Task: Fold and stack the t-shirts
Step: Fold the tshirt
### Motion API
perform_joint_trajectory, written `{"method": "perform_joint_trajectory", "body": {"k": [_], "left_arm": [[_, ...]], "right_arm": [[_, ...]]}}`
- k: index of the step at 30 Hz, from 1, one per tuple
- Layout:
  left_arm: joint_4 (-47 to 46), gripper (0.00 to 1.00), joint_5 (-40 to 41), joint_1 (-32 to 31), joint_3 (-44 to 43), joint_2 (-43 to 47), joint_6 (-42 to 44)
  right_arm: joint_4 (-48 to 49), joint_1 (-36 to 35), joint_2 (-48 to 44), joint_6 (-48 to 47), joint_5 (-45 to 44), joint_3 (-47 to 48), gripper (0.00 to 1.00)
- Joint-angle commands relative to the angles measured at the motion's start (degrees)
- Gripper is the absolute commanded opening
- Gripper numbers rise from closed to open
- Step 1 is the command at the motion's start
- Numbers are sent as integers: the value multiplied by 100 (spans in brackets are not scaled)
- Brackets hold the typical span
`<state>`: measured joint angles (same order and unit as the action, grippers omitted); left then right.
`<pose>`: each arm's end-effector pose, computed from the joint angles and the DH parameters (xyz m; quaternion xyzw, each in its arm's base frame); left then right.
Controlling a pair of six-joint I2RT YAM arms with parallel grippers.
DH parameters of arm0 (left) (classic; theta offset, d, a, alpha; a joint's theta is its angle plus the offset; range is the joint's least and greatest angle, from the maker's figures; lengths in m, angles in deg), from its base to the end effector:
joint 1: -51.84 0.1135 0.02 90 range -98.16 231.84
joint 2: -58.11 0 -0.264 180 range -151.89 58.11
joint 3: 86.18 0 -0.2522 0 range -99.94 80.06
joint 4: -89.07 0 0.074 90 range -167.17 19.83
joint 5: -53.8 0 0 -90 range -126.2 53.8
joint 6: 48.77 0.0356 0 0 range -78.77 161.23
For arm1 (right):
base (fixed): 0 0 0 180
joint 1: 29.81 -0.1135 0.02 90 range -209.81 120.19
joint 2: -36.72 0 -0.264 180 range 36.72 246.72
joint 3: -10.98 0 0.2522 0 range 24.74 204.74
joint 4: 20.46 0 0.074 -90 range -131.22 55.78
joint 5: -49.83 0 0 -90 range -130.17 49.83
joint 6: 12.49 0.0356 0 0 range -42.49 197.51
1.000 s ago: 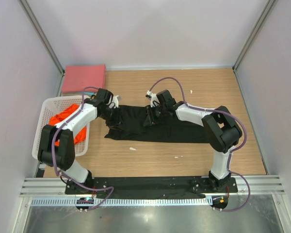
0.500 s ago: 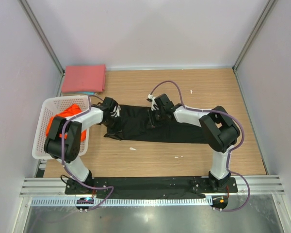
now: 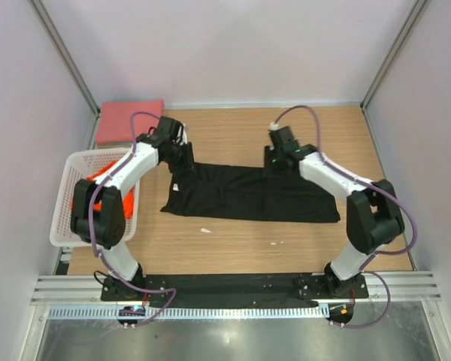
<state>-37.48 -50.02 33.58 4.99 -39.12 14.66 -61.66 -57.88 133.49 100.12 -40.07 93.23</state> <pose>0.3335 -0.1190 0.2428 -0.0406 0.9625 -0.1999 0.1787 0.3150 0.1680 0.2219 -0.0458 0.9545 0.1269 0.2660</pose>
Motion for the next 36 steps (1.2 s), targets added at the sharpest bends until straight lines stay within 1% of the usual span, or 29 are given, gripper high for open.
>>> {"method": "perform_joint_trajectory", "body": {"k": [1,2,4,5,7,9,12,13,14,19,23,30,31,33,34,36], "left_arm": [[48,32,91,77,-595,-794,90],[57,32,99,95,-901,-963,108],[66,32,160,103,-1149,-1436,117],[92,32,239,121,-1446,-1596,143],[250,32,292,147,-1755,-2069,187],[364,32,415,174,-2115,-2352,222],[453,31,530,209,-2319,-2704,231],[444,31,556,209,-2328,-2766,248],[427,31,574,209,-2328,-2845,257],[339,31,653,218,-2223,-3003,257],[242,31,600,218,-2161,-3012,240],[242,31,635,218,-2170,-2995,249],[242,31,679,218,-2170,-3003,257],[242,32,723,227,-2179,-3004,284],[242,31,741,235,-2187,-3021,284],[233,31,758,244,-2205,-3056,275]], "right_arm": [[-385,1030,-553,366,-739,-211,33],[-367,1258,-598,384,-748,-283,33],[-341,1741,-651,367,-879,-432,33],[-332,1883,-633,349,-906,-468,33],[-271,2225,-537,262,-959,-512,33],[-166,2411,-318,200,-1046,-547,33],[-34,2719,-45,156,-1301,-617,32],[-16,2737,-10,173,-1328,-635,32],[2,2981,26,182,-1337,-644,32],[-33,3229,210,270,-1399,-609,33],[186,3343,342,121,-1469,-539,34],[731,3730,659,-230,-363,-468,34],[749,3765,711,-248,-335,-442,34],[898,3809,729,-336,-309,-398,29],[959,3844,712,-406,-309,-398,18],[1153,3862,712,-520,-247,-380,9]]}}
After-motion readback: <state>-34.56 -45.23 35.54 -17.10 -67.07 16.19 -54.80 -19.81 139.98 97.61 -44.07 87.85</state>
